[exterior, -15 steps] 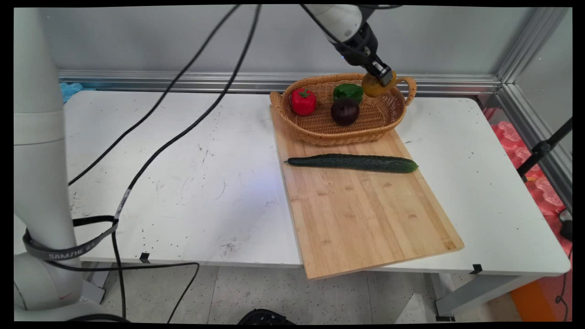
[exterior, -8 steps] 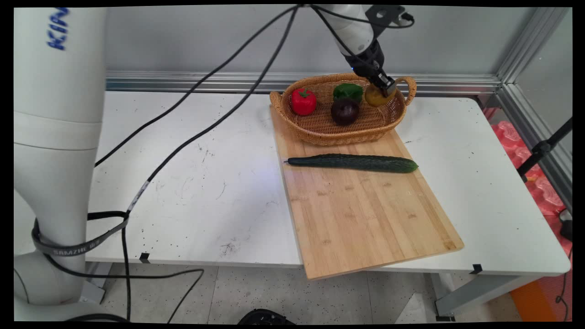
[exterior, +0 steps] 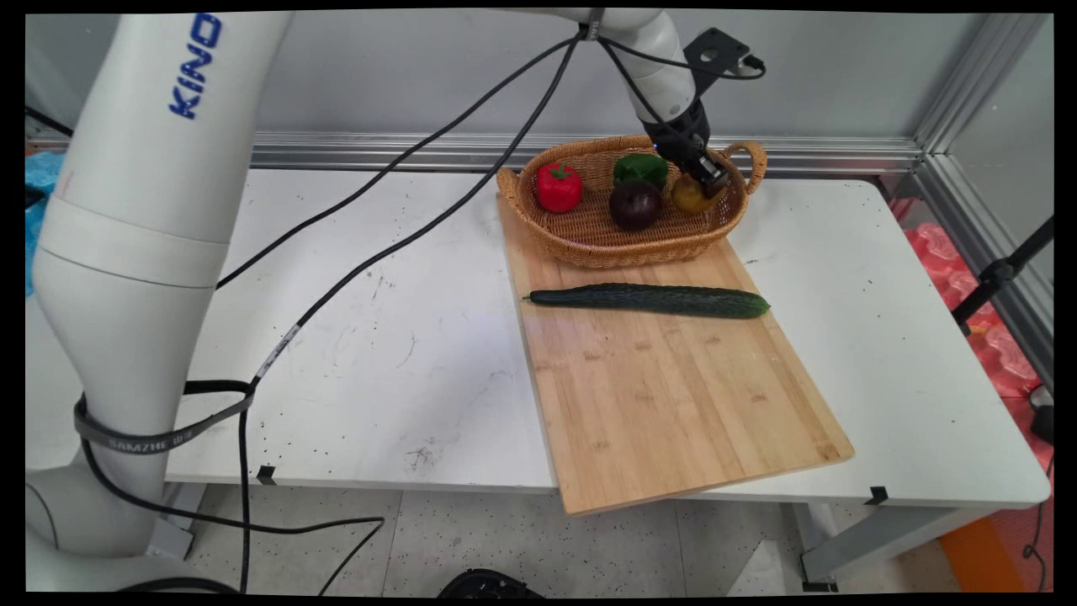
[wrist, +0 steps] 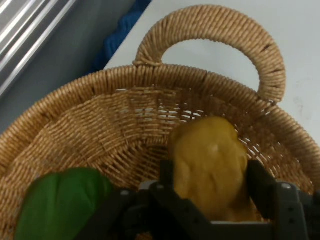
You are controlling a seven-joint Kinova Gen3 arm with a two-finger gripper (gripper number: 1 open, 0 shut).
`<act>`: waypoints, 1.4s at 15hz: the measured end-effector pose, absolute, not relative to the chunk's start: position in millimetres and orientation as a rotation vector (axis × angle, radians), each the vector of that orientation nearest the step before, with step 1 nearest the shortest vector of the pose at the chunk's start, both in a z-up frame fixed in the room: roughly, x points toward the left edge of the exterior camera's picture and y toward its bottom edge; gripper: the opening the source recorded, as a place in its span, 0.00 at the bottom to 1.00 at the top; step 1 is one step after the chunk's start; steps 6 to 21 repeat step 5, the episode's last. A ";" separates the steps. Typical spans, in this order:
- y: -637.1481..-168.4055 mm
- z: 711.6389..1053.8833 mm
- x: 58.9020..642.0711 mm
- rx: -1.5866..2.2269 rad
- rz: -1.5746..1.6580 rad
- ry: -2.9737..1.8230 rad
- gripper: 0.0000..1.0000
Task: Place the picked object in the vegetable basket
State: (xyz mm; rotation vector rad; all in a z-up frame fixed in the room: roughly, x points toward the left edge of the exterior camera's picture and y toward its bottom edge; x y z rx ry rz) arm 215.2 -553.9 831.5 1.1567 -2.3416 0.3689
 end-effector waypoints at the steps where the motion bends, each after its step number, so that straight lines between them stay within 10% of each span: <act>1: -555.7 829.1 214.2 1.157 0.366 -2.344 1.00; 21: -558.7 827.0 215.1 1.147 0.366 -2.343 1.00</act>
